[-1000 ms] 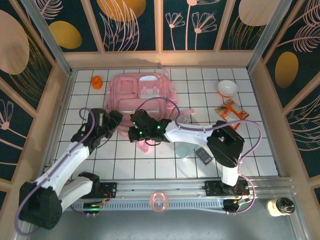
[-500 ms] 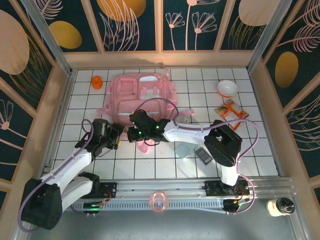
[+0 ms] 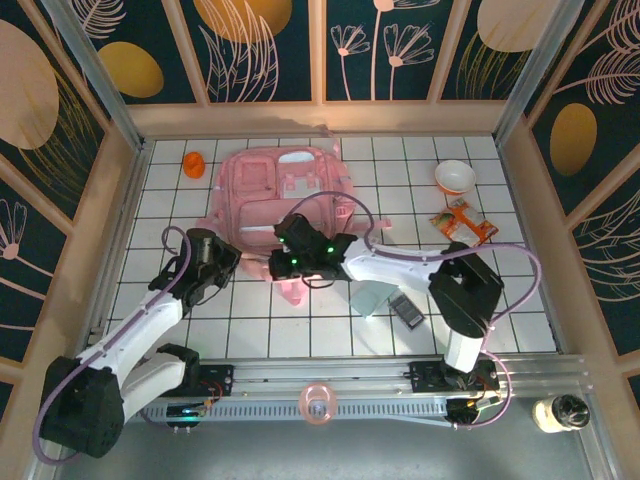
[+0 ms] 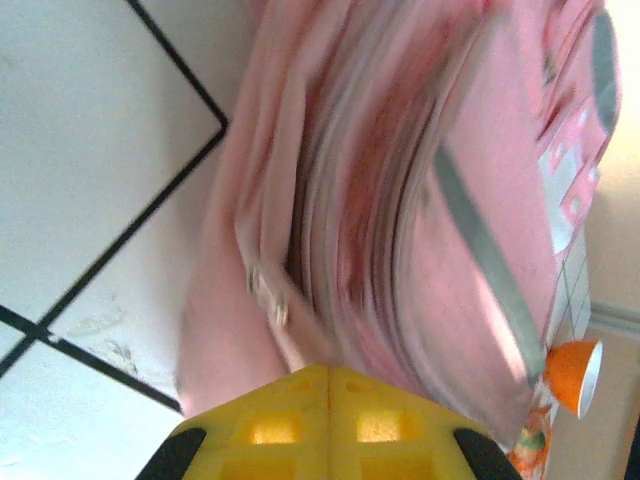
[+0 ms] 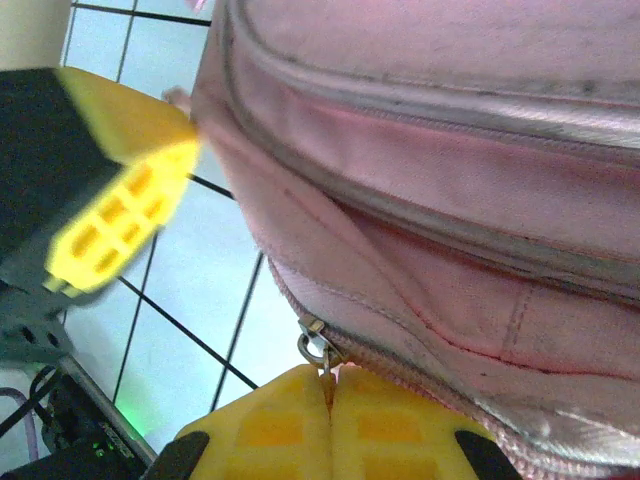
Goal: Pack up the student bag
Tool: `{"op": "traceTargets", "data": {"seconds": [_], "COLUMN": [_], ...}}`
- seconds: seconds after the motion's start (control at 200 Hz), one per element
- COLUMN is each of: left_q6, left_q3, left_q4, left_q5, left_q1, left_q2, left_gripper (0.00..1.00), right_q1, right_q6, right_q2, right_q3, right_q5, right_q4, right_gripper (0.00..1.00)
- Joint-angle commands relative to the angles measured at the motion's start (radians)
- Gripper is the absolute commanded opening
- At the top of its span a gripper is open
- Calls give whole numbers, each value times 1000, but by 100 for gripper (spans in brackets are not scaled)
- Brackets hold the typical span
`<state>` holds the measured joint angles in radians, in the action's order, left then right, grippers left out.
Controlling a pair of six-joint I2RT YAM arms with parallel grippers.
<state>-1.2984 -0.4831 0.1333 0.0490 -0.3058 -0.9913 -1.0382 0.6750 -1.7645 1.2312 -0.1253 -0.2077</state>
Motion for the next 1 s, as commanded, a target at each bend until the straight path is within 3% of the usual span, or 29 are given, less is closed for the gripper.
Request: {"op": "traceTargets", "data": {"seconds": [0.0,0.095,0.175,0.305,0.375,0.47,0.731,0.996], "left_q6": [70,85,98,41,2,-17,-42,-43], "left_q3": [-30,-34,-24,7,32,61,87,38], "left_q4": [51,50,-23,-109,-110,-87,-167,-265], "left_q5": [-122,-129,-37,206,267,262,281,238], "left_q1": [7,10,9,8,8,7,8,7], "left_q2": [22,14,0,-56,-57,-10,-75,-165], "left_gripper": [0,0,0,38,45,55,55,39], "right_q1": [29,51,59,42,30,20,4,-7], "right_q6": [-46,-75,-95,-97,-103,-104,-88,-77], "right_q2": [79,90,90,72,51,34,33,36], "right_q3": [-25,-36,-39,-19,12,33,31,29], "right_q5": [18,24,-5,-60,-49,-42,-46,-51], "right_q4": [-104,-166,-167,-116,-126,-132,-107,-97], "right_gripper": [0,0,0,0,0,0,0,0]}}
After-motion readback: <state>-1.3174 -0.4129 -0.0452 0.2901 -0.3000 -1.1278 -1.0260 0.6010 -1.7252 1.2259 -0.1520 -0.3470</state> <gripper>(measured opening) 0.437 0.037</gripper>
